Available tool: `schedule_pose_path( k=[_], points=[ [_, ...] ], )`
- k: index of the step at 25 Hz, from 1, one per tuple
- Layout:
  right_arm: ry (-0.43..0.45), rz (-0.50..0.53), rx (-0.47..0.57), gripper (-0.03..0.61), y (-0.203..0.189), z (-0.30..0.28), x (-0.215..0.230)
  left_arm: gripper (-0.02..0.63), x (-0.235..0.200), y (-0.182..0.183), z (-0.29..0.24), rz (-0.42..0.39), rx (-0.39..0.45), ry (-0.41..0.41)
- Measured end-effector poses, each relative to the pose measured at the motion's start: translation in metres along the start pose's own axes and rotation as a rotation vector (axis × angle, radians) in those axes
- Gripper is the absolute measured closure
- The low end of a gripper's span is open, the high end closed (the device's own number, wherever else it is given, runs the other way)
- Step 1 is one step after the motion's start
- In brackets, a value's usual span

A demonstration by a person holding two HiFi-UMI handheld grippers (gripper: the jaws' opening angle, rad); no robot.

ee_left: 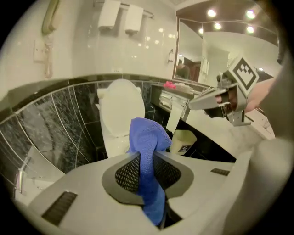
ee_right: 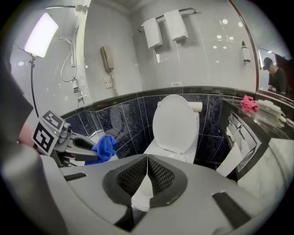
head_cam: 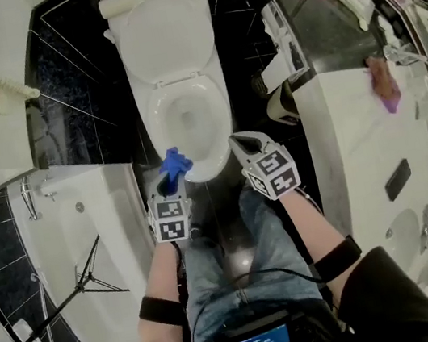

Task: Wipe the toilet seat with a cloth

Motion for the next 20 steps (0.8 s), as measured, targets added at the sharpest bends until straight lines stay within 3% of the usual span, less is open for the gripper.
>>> schedule_pose_path(
  k=[9, 13, 20],
  points=[
    [-0.068, -0.012, 0.065, 0.564, 0.065, 0.129, -0.065, 0.545, -0.019, 0.067, 0.206, -0.001, 0.168, 0.054],
    [-0.109, -0.016, 0.09, 0.564, 0.078, 0.169, -0.087, 0.545, -0.017, 0.075, 0.259, -0.007, 0.228, 0.056],
    [-0.131, -0.005, 0.112, 0.563, 0.078, 0.227, -0.106, 0.545, -0.001, 0.067, 0.32, 0.066, 0.298, 0.084]
  ],
)
Point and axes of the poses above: the fingertips, and each gripper's own axes: z backward along the fingers, x to its right, y out of its top, the point moved 5 cm from there along z, backward along the fingers, and after that the axes turned 12 degrees about z, right-handed, at the moved point
